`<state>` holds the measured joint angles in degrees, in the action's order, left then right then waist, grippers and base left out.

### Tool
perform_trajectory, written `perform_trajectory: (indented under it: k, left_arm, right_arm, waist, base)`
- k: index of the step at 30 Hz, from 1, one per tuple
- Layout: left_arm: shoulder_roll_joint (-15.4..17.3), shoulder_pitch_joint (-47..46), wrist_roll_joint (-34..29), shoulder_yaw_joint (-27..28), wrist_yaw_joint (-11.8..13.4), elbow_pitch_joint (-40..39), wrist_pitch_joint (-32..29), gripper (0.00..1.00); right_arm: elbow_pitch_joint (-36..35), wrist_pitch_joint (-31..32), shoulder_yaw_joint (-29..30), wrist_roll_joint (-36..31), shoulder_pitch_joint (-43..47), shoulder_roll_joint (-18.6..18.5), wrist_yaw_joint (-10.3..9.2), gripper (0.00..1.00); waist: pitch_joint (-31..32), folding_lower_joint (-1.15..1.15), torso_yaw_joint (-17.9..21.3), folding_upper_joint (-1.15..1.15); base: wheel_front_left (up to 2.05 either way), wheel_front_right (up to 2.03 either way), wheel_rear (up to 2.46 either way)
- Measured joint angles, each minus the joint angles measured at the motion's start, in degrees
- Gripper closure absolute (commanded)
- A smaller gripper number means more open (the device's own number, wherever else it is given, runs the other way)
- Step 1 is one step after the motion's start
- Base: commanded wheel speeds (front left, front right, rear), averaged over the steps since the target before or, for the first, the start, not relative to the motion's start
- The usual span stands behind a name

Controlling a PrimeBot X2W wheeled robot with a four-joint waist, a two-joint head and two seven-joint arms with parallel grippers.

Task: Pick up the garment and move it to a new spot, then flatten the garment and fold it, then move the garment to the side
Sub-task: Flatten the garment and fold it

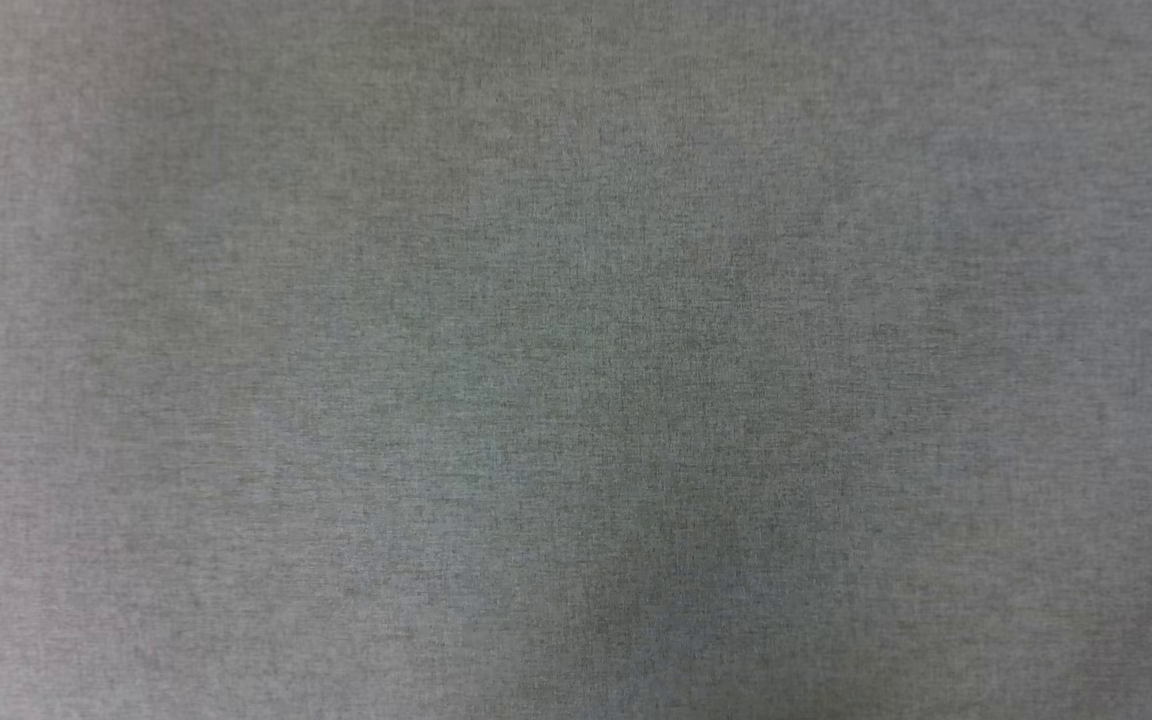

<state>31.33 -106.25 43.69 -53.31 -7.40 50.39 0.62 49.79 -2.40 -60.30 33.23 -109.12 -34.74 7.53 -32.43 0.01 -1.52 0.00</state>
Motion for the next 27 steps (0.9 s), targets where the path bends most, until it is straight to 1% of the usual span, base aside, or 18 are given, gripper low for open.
perform_trajectory:
  k: [5, 9, 13, 16, 17, 19, 20, 22, 27]
  left_arm:
    - [-1.11, 9.77, 3.69, -1.53, -0.01, -1.31, 4.28, 1.0]
    - [-0.13, 18.66, 6.34, -2.02, -0.01, -2.65, 7.66, 1.0]
    - [1.26, 28.15, 9.2, -1.77, 0.11, -4.46, 10.36, 1.0]
    - [2.2, 36.3, 11.04, -1.64, 1.58, -6.91, 11.82, 1.0]
    - [2.59, 38.95, 11.7, -1.29, 2.68, -7.93, 12.45, 1.0]
    - [3.7, 44.0, 13.19, -0.59, 3.66, -10.51, 13.06, 1.0]
    - [3.7, 44.0, 13.19, -0.59, 3.66, -10.51, 13.06, 1.0]
    - [5.19, 49.42, 14.15, -0.42, 5.35, -13.41, 13.51, 1.0]
    - [9.09, 61.99, 15.64, -1.96, 9.39, -21.24, 13.69, 1.0]
  right_arm:
    - [0.0, -5.21, -3.68, 3.42, 8.46, 0.52, 0.0, 1.0]
    - [-1.55, -8.46, -6.56, 5.55, 16.31, 0.49, 0.0, 1.0]
    - [-4.01, -10.78, -7.57, 7.05, 24.54, 0.25, 0.0, 1.0]
    - [-6.14, -11.72, -7.42, 7.26, 30.66, -0.23, 0.0, 1.0]
    - [-6.88, -11.8, -7.21, 7.4, 32.94, -0.68, 0.0, 1.0]
    - [-8.24, -12.23, -6.6, 7.44, 37.32, -1.74, 0.0, 1.0]
    - [-8.24, -12.23, -6.6, 7.44, 37.32, -1.74, 0.0, 1.0]
    - [-9.64, -12.29, -5.9, 7.45, 41.63, -2.92, 0.0, 1.0]
    - [-12.8, -12.1, -4.72, 7.87, 52.8, -6.12, 0.0, 1.0]
  waist:
    - [2.04, 0.0, -0.09, 0.0]
    - [4.37, 0.0, 0.02, 0.0]
    - [6.95, -0.01, 0.54, 0.0]
    - [9.19, -0.01, 0.9, 0.0]
    - [10.03, -0.01, 0.98, 0.0]
    - [11.78, -0.01, 1.11, 0.0]
    - [11.78, -0.01, 1.11, 0.0]
    - [13.62, -0.01, 1.23, 0.0]
    - [18.51, -0.02, 1.4, 0.0]
  base:
    - [0.0, 0.0, 0.0]
    - [0.0, 0.0, 0.0]
    - [0.0, 0.0, 0.0]
    - [0.0, 0.0, 0.0]
    - [0.0, 0.0, 0.0]
    - [0.0, 0.0, 0.0]
    - [0.0, 0.0, 0.0]
    - [0.0, 0.0, 0.0]
    - [0.0, 0.0, 0.0]
